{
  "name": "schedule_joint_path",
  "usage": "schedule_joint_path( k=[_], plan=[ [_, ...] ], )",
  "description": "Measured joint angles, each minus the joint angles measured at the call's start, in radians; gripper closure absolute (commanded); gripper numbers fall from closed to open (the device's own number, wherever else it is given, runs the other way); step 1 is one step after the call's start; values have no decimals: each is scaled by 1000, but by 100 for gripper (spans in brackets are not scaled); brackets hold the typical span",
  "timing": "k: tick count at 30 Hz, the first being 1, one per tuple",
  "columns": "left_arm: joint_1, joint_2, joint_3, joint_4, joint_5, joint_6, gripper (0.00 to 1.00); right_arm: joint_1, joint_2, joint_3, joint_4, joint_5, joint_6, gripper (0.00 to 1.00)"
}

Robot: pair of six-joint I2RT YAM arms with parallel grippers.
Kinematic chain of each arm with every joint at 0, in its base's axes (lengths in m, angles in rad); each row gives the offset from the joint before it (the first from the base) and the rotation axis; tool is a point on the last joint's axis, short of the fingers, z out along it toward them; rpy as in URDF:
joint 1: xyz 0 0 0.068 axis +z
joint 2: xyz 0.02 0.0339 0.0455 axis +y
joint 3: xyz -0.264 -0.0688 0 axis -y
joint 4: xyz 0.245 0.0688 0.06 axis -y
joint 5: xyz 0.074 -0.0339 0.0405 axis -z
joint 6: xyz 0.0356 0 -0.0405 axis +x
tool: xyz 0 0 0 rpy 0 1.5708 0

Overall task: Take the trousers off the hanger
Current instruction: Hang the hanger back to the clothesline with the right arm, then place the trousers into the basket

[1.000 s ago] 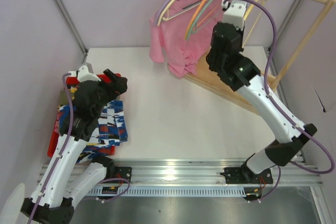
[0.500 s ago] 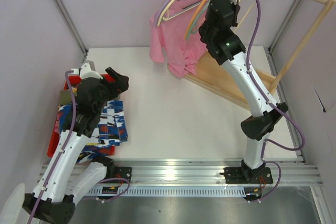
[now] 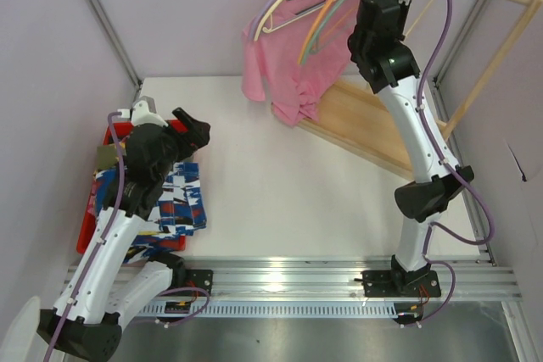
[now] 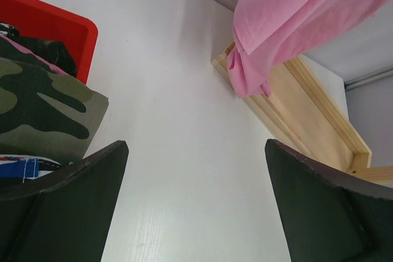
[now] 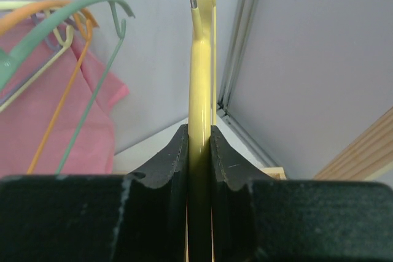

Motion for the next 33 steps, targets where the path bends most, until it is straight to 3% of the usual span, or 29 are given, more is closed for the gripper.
schedule_joint_path(
  k=[7,9,10,13,17,21,29,33],
  plan=[
    [20,1,53,-62,19,2,1,-24,0,-17,-113,-62,115,100],
    [32,1,99,-95,19,6,1,-27,-9,-28,-124,-89,158,80],
    [36,0,118,-100,18,11,1,-27,-19,-36,-128,-103,176,62],
    [46,-4,151,-117,18,32,0,-20,-60,-50,-181,-134,216,28],
    [58,1,195,-186,-4,81,1,42,-123,-56,-256,-143,225,12],
    [94,5,259,-265,-47,127,0,171,-242,-116,-342,-157,256,5],
    [267,-10,266,-386,-42,132,0,481,-541,-290,-504,-151,378,5],
    [360,-14,263,-443,-33,112,0,678,-674,-441,-517,-239,435,7]
  ],
)
